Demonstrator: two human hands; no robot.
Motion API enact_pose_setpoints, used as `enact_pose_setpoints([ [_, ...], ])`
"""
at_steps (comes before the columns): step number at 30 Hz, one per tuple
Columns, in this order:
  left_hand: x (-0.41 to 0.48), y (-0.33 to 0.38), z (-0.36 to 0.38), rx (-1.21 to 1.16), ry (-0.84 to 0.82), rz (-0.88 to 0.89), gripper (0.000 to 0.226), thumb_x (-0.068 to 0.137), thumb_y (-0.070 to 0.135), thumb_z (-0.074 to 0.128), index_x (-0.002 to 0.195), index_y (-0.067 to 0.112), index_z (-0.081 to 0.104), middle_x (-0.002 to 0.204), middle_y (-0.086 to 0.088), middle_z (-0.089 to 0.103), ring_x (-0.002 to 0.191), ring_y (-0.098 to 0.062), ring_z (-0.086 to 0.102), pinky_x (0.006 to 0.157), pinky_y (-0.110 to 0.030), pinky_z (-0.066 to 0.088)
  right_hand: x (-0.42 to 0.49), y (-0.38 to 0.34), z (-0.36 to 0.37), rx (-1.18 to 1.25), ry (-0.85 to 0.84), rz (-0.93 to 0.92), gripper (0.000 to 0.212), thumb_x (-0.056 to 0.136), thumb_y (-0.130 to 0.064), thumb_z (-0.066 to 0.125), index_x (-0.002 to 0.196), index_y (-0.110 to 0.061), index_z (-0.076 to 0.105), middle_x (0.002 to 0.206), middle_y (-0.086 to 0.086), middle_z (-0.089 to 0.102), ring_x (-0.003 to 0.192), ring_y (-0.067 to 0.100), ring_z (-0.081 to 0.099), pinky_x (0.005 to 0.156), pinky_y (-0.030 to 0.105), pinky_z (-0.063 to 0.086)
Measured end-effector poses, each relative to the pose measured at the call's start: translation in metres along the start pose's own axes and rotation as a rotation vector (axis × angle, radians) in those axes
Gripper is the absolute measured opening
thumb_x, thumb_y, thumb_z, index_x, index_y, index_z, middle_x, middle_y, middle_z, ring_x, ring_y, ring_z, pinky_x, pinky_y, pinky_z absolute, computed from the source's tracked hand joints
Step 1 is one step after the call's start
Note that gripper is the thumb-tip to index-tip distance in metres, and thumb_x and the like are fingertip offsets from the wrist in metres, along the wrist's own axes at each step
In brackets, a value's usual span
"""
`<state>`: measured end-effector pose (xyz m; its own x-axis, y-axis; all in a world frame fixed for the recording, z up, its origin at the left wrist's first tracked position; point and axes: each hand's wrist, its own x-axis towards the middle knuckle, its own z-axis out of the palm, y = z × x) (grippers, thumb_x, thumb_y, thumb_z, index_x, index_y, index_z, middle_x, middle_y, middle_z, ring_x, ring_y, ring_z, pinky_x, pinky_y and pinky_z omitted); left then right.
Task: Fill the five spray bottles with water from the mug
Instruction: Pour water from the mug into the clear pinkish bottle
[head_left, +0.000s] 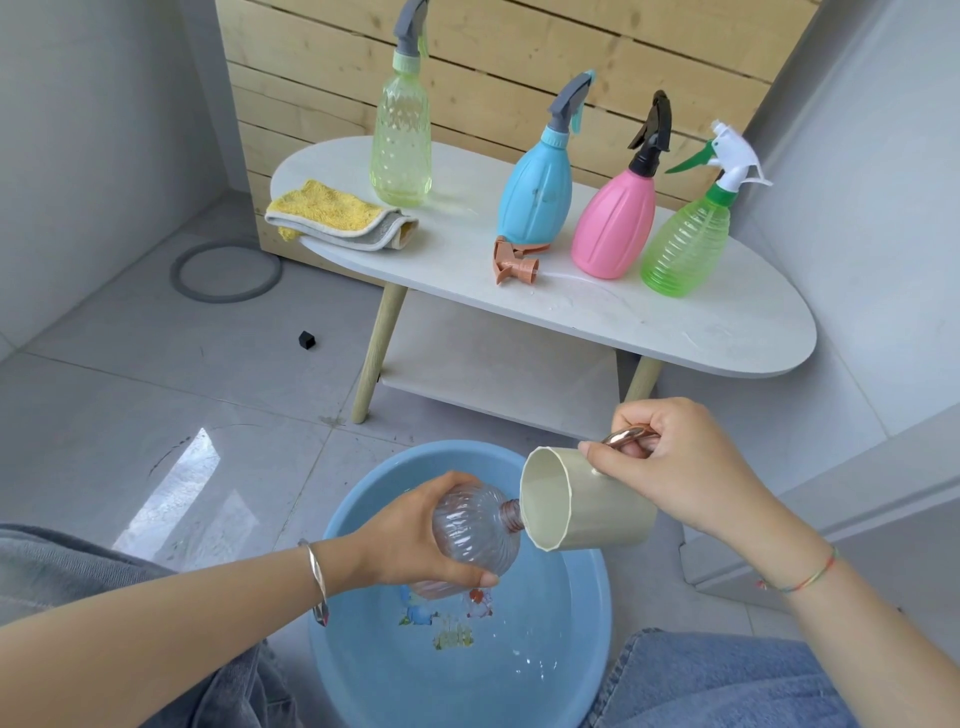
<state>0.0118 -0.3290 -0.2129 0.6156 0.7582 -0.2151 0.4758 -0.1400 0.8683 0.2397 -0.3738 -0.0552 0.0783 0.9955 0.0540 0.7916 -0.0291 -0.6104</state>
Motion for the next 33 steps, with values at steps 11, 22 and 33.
enact_pose_setpoints([
  [11, -0.001, -0.004, 0.0, 0.003, 0.001, 0.001, 0.087, 0.054, 0.053, 0.091, 0.126, 0.039, 0.045, 0.118, 0.023, 0.058, 0.11, 0.001, 0.057, 0.096, -0.022, 0.05, -0.002, -0.001, 0.002, -0.001, -0.039, -0.049, 0.042, 0.076, -0.027, 0.073, 0.052, -0.015, 0.041, 0.047, -0.008, 0.038, 0.045, 0.008, 0.034, 0.048, 0.018, 0.025],
  [22, -0.002, -0.001, -0.011, -0.104, 0.088, -0.042, 0.084, 0.053, 0.05, 0.093, 0.123, 0.041, 0.048, 0.116, 0.022, 0.06, 0.107, 0.009, 0.057, 0.088, -0.01, 0.044, 0.01, 0.023, -0.005, 0.284, -0.092, 0.072, 0.035, 0.084, -0.026, 0.071, 0.067, 0.0, 0.054, 0.049, -0.011, 0.053, 0.052, 0.006, 0.044, 0.06, 0.02, 0.035],
  [33, 0.0, 0.002, -0.024, -0.262, 0.247, -0.115, 0.089, 0.046, 0.053, 0.093, 0.122, 0.032, 0.052, 0.113, 0.013, 0.065, 0.103, 0.0, 0.063, 0.089, -0.018, 0.051, 0.02, 0.079, 0.05, 0.281, 0.088, 0.141, 0.027, 0.083, -0.031, 0.073, 0.061, -0.015, 0.066, 0.058, 0.004, 0.059, 0.058, 0.009, 0.047, 0.06, 0.027, 0.036],
])
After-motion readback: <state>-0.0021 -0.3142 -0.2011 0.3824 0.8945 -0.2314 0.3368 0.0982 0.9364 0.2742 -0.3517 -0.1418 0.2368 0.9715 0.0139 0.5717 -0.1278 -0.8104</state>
